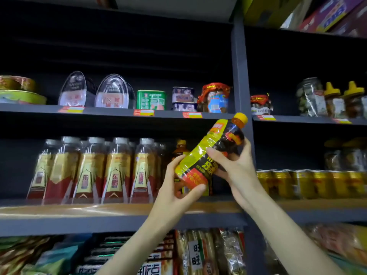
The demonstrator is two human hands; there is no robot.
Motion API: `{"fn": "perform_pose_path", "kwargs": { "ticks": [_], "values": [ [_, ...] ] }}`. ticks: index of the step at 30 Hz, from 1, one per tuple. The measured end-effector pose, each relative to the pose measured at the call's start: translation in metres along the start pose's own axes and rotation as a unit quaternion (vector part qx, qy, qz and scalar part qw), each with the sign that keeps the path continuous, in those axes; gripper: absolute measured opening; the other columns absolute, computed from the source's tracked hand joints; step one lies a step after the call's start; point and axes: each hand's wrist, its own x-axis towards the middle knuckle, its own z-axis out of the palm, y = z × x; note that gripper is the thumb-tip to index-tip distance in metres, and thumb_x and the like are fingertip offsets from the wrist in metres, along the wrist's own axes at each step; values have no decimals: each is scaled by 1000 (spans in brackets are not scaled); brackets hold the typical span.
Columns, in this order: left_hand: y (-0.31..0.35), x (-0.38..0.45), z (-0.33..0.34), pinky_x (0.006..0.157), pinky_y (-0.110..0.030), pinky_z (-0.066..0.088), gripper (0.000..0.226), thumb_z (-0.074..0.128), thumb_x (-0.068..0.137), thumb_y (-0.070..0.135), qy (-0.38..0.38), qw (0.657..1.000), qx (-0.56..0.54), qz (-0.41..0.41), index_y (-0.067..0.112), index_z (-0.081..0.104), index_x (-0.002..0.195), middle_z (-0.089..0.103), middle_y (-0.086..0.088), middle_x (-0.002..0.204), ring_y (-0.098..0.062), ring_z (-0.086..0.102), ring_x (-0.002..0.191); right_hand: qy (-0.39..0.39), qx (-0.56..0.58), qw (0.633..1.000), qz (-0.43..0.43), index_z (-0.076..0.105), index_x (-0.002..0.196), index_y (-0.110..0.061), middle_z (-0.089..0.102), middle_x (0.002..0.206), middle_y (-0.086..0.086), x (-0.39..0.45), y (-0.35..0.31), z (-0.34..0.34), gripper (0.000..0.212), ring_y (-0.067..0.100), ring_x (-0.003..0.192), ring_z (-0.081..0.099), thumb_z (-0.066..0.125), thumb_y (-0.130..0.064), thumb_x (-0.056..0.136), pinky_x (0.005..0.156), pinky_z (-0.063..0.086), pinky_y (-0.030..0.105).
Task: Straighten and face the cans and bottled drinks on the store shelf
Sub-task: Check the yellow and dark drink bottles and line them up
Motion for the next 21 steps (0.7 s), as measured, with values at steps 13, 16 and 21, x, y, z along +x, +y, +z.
{"fn": "perform_pose_path", "kwargs": {
  "ticks": [13, 16, 21],
  "values": [
    [38, -11, -55, 83, -20, 52, 76, 78, 68, 17, 19, 987, 142, 74, 33, 38, 130, 47, 15, 125, -4, 53, 113, 50, 207, 919, 333, 58, 99, -14, 59, 103, 21, -25, -2, 25, 25, 38, 103, 59, 67, -31, 83, 47, 57, 30],
    [46, -16, -53, 79, -20, 53, 74, 73, 65, 23, 11, 997, 67, 32, 33, 40, 130, 48, 16, 121, -4, 56, 110, 66, 218, 914, 336, 56, 106, -14, 56, 109, 23, -24, 2, 27, 34, 42, 105, 58, 69, -32, 81, 43, 53, 28],
    [50, -14, -62, 73, -19, 53, 58, 70, 66, 32, -24, 995, -49, -81, 36, 49, 120, 56, 9, 119, 1, 63, 97, 52, 121, 972, 196, 55, 118, -14, 64, 113, 13, -22, -4, 26, 48, 26, 95, 67, 70, -31, 75, 65, 59, 36]
  ]
}}
